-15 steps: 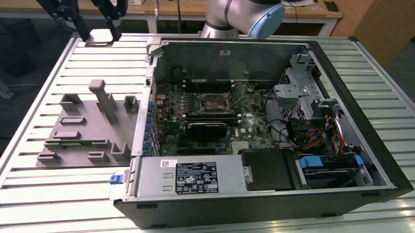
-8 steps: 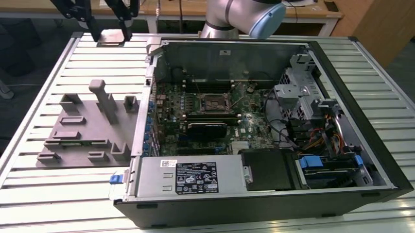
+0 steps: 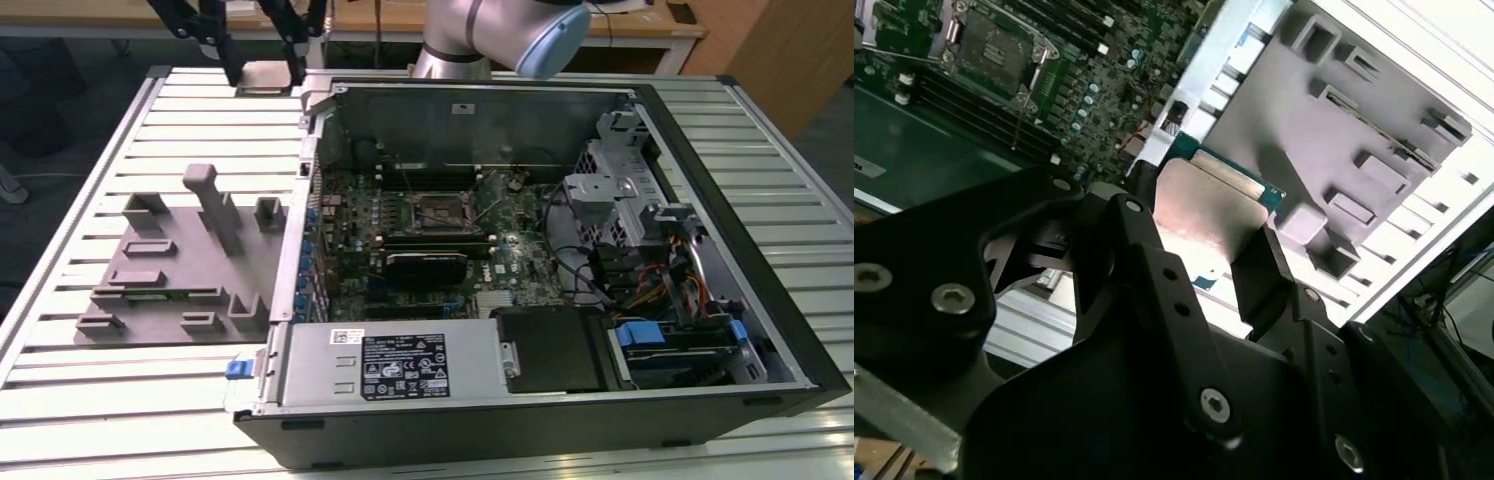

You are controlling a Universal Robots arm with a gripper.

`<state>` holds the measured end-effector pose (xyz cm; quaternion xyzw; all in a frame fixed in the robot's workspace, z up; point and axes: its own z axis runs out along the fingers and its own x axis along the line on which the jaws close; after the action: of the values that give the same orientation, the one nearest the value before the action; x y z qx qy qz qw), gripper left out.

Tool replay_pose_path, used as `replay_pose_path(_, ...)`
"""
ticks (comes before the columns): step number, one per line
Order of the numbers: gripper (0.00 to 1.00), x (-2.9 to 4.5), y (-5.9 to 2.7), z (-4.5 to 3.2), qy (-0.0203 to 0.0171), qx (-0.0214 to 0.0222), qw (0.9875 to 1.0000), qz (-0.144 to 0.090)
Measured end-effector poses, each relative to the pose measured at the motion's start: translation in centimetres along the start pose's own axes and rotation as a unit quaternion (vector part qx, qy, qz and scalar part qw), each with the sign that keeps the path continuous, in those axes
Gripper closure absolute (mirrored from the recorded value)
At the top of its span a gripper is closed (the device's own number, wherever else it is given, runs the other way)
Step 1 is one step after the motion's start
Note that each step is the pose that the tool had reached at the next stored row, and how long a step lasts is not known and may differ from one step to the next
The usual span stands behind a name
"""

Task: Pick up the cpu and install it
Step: 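Pick up the cpu and move it towards the insertion slot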

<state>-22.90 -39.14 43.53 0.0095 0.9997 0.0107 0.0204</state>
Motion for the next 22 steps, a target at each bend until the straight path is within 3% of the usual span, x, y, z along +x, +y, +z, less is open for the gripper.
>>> replay_pose_path(22,0.45,-8.14,0.16,0.89,0.0126,0.0003,0.9999,0.0)
